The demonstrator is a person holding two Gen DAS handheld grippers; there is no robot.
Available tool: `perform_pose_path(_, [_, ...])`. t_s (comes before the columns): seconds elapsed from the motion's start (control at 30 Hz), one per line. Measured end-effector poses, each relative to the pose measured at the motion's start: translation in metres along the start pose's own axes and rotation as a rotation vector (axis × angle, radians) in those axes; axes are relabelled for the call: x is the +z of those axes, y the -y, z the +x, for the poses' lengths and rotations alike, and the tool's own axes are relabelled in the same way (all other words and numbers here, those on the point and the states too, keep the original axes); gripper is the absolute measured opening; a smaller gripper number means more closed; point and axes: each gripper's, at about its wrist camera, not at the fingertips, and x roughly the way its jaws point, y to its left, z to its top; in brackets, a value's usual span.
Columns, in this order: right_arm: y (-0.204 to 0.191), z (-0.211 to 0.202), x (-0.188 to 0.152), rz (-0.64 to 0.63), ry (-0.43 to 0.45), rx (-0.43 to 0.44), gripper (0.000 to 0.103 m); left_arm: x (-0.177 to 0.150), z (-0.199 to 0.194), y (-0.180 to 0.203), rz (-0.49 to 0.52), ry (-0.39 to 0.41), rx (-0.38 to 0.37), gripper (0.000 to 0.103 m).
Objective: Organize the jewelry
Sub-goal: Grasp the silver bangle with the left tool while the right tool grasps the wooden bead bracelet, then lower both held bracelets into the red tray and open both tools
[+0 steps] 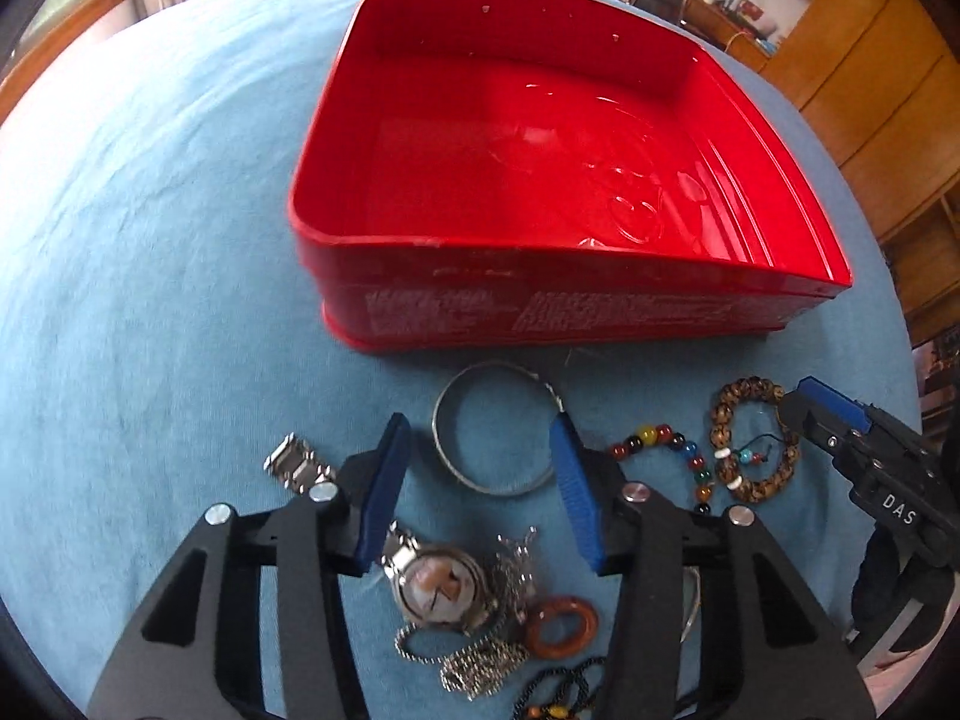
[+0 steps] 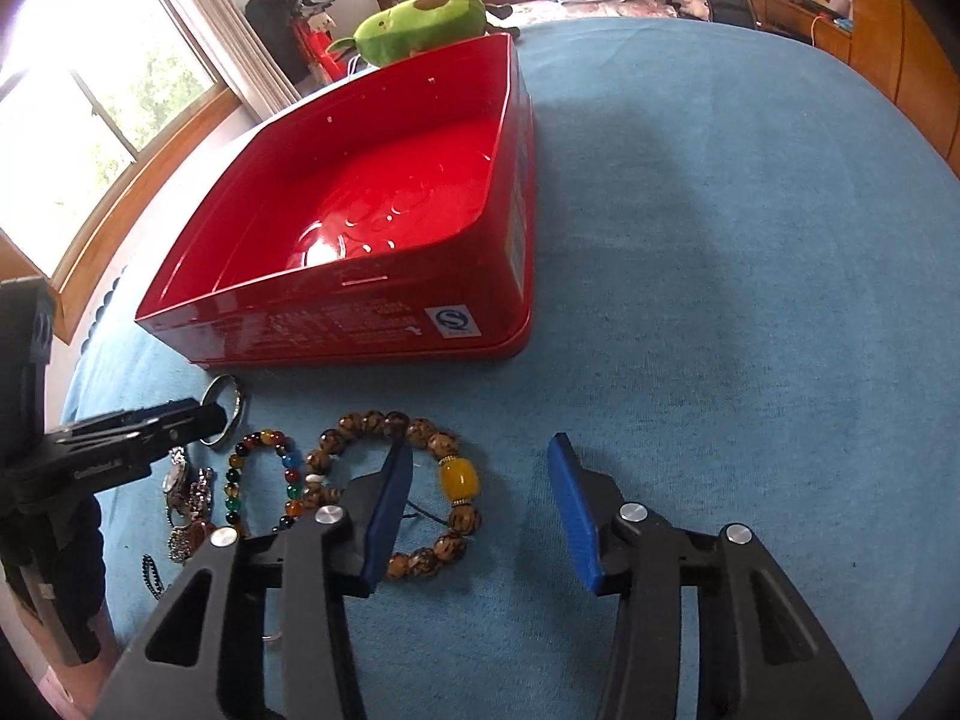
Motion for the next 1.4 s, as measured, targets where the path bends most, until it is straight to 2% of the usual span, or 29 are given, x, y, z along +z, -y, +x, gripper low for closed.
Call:
perform_pose_path(0.23, [-0.007, 0.004, 0.0, -0.028, -0.007, 0.022, 0.039, 0.008, 0.005, 0.008, 0.031, 0.013, 0.014, 0.023])
perform_pose_path(0.4, [-0.02, 0.006, -0.003, -0.093, -0.009, 0.008, 0.029, 0.013, 0.009, 0.019, 0.065, 0.019, 0.029, 0.023])
perform_pose_path(0.43, [-0.022, 0.007, -0.004, -0.104, -0.007, -0.001, 0.021, 0.01, 0.008, 0.018, 0.067, 0.022, 0.033, 0.023])
perform_pose_path(0.47, [-0.025, 0.008, -0.005, -0.115, -0.003, -0.017, 0.016, 0.005, 0.007, 0.019, 0.068, 0.025, 0.038, 0.02])
perform_pose_path(0.53, [-0.025, 0.006, -0.007, -0.116, 0.002, -0.012, 0.014, 0.0, 0.005, 0.018, 0.063, 0.033, 0.047, 0.004])
perform_pose_path(0.57, [-0.023, 0.005, -0.007, -0.11, 0.001, 0.001, 0.013, -0.001, 0.005, 0.016, 0.052, 0.032, 0.029, 0.001])
perform_pose_path(0.73, [-0.016, -0.01, -0.01, -0.071, 0.016, 0.121, 0.013, -0.002, -0.001, 0.003, 0.021, 0.025, -0.036, 0.001])
perform_pose_path(0.9, [-0.015, -0.043, -0.008, -0.062, 0.09, 0.221, 0.012, -0.007, -0.028, 0.013, 0.036, 0.095, -0.07, 0.001])
perform_pose_path(1.23, [-0.032, -0.098, -0.003, -0.11, 0.17, 0.295, 0.012, -0.007, -0.083, 0.034, 0.081, 0.197, -0.108, 0.001])
perform_pose_path(1.4, [-0.051, -0.119, 0.024, -0.14, 0.211, 0.3, 0.012, 0.009, -0.1, 0.035, 0.088, 0.236, -0.095, 0.001])
